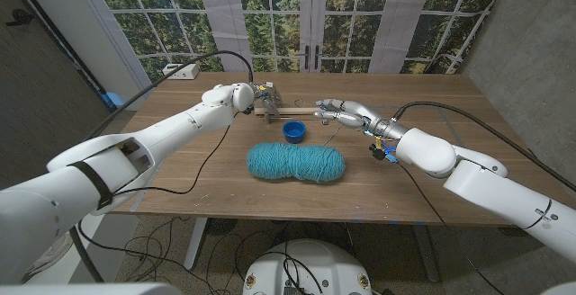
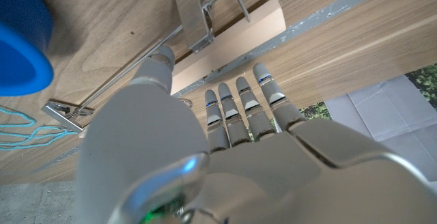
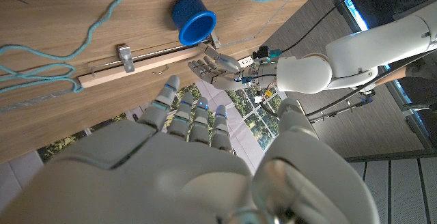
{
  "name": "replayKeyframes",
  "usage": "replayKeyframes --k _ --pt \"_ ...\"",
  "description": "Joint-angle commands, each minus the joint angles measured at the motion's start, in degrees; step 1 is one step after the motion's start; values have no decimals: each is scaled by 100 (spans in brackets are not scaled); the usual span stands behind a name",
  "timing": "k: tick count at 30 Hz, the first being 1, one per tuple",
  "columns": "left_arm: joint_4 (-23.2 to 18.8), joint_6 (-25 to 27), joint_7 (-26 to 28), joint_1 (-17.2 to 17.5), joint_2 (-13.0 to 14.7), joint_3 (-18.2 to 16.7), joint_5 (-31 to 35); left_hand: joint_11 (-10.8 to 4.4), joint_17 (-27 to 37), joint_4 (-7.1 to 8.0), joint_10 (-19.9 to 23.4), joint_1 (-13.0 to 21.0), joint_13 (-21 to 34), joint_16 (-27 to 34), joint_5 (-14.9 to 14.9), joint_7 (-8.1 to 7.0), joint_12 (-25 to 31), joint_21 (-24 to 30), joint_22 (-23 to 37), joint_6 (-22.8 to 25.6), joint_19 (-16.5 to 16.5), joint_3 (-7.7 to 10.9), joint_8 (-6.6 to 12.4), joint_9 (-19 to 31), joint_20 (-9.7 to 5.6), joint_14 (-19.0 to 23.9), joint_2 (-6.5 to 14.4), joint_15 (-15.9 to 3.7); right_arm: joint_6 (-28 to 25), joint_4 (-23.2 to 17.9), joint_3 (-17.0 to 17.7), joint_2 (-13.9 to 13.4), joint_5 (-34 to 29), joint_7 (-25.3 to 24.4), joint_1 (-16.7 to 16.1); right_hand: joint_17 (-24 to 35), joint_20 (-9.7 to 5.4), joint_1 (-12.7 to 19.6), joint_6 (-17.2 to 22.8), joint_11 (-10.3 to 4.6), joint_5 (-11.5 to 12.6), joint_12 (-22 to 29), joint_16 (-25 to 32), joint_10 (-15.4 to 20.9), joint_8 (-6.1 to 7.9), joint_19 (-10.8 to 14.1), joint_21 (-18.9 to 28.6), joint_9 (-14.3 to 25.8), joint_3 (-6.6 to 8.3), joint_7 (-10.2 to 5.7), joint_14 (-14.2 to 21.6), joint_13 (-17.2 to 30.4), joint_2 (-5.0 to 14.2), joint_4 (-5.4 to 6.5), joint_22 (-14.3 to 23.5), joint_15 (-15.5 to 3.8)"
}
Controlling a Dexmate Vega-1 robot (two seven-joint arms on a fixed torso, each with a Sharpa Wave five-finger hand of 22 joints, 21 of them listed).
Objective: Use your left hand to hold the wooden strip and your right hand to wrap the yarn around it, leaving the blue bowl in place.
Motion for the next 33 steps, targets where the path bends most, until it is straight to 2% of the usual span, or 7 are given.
replayKeyframes --k 1,11,15,18,23,29,33 --pt "358 -236 174 -15 -124 89 -135 -40 24 -28 40 55 32 7 44 -26 -18 -15 10 65 0 36 5 12 -4 16 85 -335 38 78 -30 47 39 14 42 20 6 -33 61 -16 5 -21 9 63 -21 49 31 25 -23 9 46 9 6 -8 25 -3" --pt "444 -262 480 114 -154 131 -153 -100 23 -106 171 336 58 37 67 -29 14 -28 13 199 149 134 35 15 -45 165 282 -389 85 174 -51 91 105 40 73 20 7 -35 64 -8 6 -24 5 73 -27 49 29 25 -30 5 47 9 13 -9 25 -5" --pt "543 -314 420 113 -187 144 -228 -76 30 -144 348 498 80 109 41 -15 65 68 18 349 527 173 68 16 -73 412 404 -445 105 207 -56 108 138 46 80 20 8 -36 69 13 6 -19 6 92 -27 49 28 25 -34 0 55 9 15 -9 25 0" --pt "692 -407 378 115 -233 106 -389 -79 60 -205 546 796 111 171 -20 0 116 159 11 577 910 308 115 17 -199 624 693 -482 135 236 -60 123 166 55 86 22 12 -42 70 12 5 -19 10 99 -29 48 27 25 -38 -1 66 10 17 -6 25 -2" --pt "835 -485 468 150 -282 102 -498 -41 68 -349 580 1243 138 131 -133 32 94 149 -5 687 1055 519 106 17 -346 630 923 -488 118 244 -73 126 174 63 108 27 22 -62 72 13 3 -15 14 118 -31 47 26 25 -50 -2 78 10 21 6 25 4" --pt "905 -678 992 324 -287 -21 -640 -272 99 -305 1415 1708 177 381 -505 -7 329 414 29 1720 1801 597 372 15 -706 1472 926 -761 51 220 -82 122 203 77 133 33 36 -96 73 23 0 -13 16 138 -35 51 27 25 -68 -7 84 11 23 26 26 6" --pt "936 -760 1226 391 -282 -72 -692 -293 149 -360 1974 2066 219 547 -620 12 493 620 42 2417 2188 722 540 8 -854 2021 1010 -878 28 198 -85 125 196 50 134 37 39 -114 72 9 -1 -22 14 126 -38 50 26 26 -79 -8 81 11 24 36 26 5"
